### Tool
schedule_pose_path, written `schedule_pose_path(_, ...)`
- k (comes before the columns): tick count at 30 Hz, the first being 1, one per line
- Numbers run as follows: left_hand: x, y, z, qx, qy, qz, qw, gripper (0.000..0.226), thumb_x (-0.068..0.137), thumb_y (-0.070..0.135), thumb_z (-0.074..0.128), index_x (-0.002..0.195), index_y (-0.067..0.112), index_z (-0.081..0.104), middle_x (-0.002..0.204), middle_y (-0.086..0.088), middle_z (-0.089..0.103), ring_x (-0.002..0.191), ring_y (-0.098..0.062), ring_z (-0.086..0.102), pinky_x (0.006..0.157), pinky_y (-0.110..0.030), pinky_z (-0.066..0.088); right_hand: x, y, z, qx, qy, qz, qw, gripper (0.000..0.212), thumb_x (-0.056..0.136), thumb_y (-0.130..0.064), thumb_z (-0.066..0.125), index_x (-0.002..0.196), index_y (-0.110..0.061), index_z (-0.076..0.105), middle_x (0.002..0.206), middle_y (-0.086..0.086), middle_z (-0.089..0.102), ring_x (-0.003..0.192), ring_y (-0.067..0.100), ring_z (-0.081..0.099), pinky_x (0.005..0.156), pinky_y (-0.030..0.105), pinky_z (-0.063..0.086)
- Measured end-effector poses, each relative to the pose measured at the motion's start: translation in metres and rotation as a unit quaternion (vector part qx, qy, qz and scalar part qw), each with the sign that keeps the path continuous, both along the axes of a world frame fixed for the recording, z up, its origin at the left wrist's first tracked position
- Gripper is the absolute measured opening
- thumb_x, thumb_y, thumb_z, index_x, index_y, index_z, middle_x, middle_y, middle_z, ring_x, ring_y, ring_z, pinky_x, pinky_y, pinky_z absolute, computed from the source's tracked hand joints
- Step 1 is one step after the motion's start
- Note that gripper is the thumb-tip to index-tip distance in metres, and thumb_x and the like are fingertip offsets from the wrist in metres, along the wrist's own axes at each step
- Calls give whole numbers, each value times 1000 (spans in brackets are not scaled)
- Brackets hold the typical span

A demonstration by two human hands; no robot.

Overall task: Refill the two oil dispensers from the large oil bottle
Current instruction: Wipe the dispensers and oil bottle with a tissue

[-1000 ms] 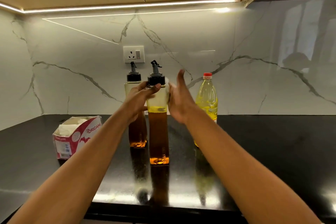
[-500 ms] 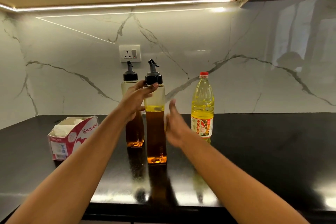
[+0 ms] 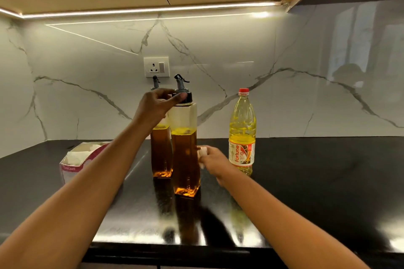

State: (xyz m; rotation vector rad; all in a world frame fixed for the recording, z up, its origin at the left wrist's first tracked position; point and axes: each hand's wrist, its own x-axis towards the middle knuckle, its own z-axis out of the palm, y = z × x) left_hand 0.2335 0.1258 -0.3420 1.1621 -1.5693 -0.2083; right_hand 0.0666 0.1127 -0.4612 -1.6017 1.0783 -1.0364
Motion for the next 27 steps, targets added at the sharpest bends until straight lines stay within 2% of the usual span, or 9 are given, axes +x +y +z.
schedule_pose_path(2, -7, 0, 8, -28, -93, 85, 992, 68, 67, 69, 65, 113, 18, 68, 94, 5, 64, 87, -16, 60, 78, -35, 52, -1, 1, -10, 23, -5, -6, 1000, 19, 92, -8, 53, 100, -21, 66, 95, 1, 69, 90, 12, 63, 75, 24, 50)
schedule_pose_path(5, -14, -2, 19, -28, -145, 155, 977, 60, 73, 62, 70, 106, 13, 69, 90, 2, 63, 86, -17, 59, 75, -31, 47, -4, 1, -16, 48, 18, -17, 999, 22, 91, -2, 52, 98, -16, 66, 101, 10, 70, 92, 18, 63, 82, 33, 49)
schedule_pose_path(10, -7, -3, 25, 11, -119, 68, 990, 34, 82, 42, 71, 102, 14, 72, 91, -10, 69, 78, -27, 62, 75, -39, 55, -6, 5, 20, 29, -30, -29, 999, 32, 92, 1, 42, 81, -23, 60, 97, 8, 66, 99, 21, 61, 95, 42, 46)
schedule_pose_path(13, -2, -5, 23, 47, -68, -26, 996, 9, 89, 28, 66, 97, 28, 66, 95, -3, 68, 95, -23, 64, 68, -30, 56, -5, 6, 60, -14, -85, -4, 996, 28, 94, -4, 43, 83, -23, 61, 89, 3, 64, 101, 23, 60, 98, 43, 46)
schedule_pose_path(16, -3, -10, 13, 30, -52, -49, 997, 18, 90, 31, 65, 108, 29, 64, 107, -5, 69, 93, -13, 63, 78, -34, 55, -4, 5, 79, -54, -117, 1, 992, 27, 93, -1, 40, 96, -20, 60, 100, 5, 62, 104, 24, 56, 100, 44, 44)
schedule_pose_path(19, -5, -14, 3, -8, -47, -23, 999, 37, 87, 38, 67, 120, 20, 64, 110, -6, 68, 101, -22, 64, 90, -45, 54, -3, 11, 52, -71, -69, -11, 995, 27, 98, -14, 37, 107, -20, 62, 101, 6, 64, 101, 22, 57, 95, 41, 45)
schedule_pose_path(22, -3, -17, 3, 4, -29, -54, 998, 33, 88, 34, 66, 119, 23, 62, 104, -1, 67, 100, -24, 65, 87, -43, 55, -1, 13, -12, 31, 26, 9, 999, 30, 99, -22, 38, 124, -15, 55, 125, 8, 59, 117, 22, 51, 99, 37, 38)
schedule_pose_path(24, -2, -18, 3, -1, -45, -56, 997, 36, 89, 34, 64, 123, 21, 61, 100, 6, 66, 93, -14, 65, 79, -33, 54, 1, 18, -34, 153, -38, 78, 984, 46, 102, -39, 31, 138, -14, 43, 137, 5, 51, 129, 20, 43, 108, 32, 30)
schedule_pose_path(27, -3, -21, -1, -9, -49, -55, 997, 40, 91, 34, 62, 128, 17, 58, 106, 3, 66, 85, -3, 60, 71, -24, 50, -2, 14, -5, 190, -203, 161, 947, 82, 90, -66, 14, 124, -2, 53, 92, 9, 67, 93, 19, 62, 89, 32, 46)
